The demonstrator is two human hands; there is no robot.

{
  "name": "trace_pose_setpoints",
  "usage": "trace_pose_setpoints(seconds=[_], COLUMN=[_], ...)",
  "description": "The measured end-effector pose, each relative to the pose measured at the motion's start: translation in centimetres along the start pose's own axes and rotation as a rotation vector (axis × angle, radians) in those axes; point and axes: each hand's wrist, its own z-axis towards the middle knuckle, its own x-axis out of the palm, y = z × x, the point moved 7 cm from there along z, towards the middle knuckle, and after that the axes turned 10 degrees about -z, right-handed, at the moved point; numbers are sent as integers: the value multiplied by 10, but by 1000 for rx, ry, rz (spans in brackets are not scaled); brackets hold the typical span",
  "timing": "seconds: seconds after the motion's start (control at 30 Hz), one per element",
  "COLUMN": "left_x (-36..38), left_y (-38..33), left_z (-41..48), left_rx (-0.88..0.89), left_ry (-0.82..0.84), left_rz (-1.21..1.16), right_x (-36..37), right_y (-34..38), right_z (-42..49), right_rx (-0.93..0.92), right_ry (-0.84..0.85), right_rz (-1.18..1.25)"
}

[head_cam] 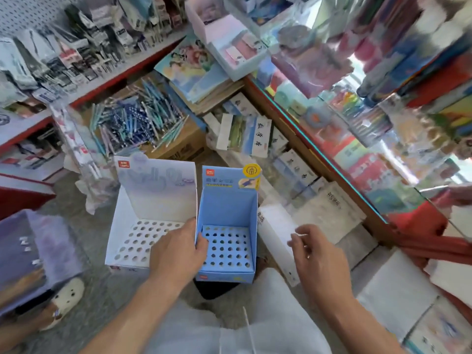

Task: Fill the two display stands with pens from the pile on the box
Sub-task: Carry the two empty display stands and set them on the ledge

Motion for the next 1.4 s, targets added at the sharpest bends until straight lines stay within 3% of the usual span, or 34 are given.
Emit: trace_pose_setpoints(seconds=[0.3, 0.67, 0.97, 1.4], left_x=[19, 22, 123, 223], left_y=[-26, -11, -40, -62], left_z=[168, 369, 497, 555], left_rx=[75, 438, 672, 986], left_ry=[129, 214, 153, 49], left_rz=[-16, 58, 31, 51], right_x=[16, 105, 188, 268], right_y=[39, 107, 47, 15], right_z=[159, 244, 331, 404], right_rx=[82, 310, 420, 338], right_ry=[6, -203, -310, -515], right_rz=[-39, 21, 22, 118])
